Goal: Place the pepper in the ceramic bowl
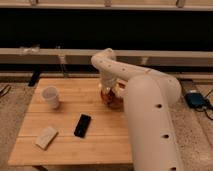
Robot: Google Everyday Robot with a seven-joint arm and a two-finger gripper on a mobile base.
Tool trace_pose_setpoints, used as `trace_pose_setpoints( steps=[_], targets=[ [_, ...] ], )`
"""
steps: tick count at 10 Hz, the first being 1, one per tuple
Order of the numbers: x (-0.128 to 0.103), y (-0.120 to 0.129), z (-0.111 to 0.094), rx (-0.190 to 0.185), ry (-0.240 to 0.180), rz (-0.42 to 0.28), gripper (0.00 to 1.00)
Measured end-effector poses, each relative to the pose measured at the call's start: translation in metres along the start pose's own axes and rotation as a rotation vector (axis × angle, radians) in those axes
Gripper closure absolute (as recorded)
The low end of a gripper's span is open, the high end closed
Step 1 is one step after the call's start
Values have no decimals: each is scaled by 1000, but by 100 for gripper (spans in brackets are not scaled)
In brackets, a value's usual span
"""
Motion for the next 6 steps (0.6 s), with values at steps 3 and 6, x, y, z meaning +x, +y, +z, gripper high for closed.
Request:
trace_pose_setpoints(
  steps=[3,6],
  targets=[
    [4,6,-28,26,31,8,37],
    [3,14,-30,62,2,16,37]
  ],
)
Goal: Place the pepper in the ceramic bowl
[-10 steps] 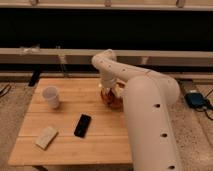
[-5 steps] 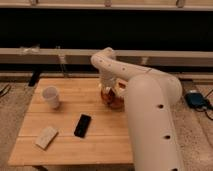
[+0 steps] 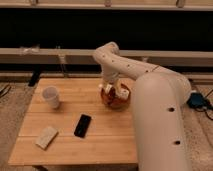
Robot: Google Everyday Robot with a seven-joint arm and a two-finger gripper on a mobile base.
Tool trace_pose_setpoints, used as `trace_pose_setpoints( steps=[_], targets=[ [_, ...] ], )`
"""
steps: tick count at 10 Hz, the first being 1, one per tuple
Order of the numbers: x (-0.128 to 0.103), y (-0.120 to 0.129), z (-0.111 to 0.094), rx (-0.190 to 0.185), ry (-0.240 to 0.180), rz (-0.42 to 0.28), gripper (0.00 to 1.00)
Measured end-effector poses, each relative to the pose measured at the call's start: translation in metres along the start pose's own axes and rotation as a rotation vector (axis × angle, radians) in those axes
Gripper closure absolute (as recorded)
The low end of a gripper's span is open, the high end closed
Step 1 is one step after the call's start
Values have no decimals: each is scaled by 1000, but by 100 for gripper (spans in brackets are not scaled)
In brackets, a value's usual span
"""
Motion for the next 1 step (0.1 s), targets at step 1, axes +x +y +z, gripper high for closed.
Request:
trace_pose_setpoints(
  steps=[1],
  targets=[
    [2,4,1,3,-2,5,37]
  ],
)
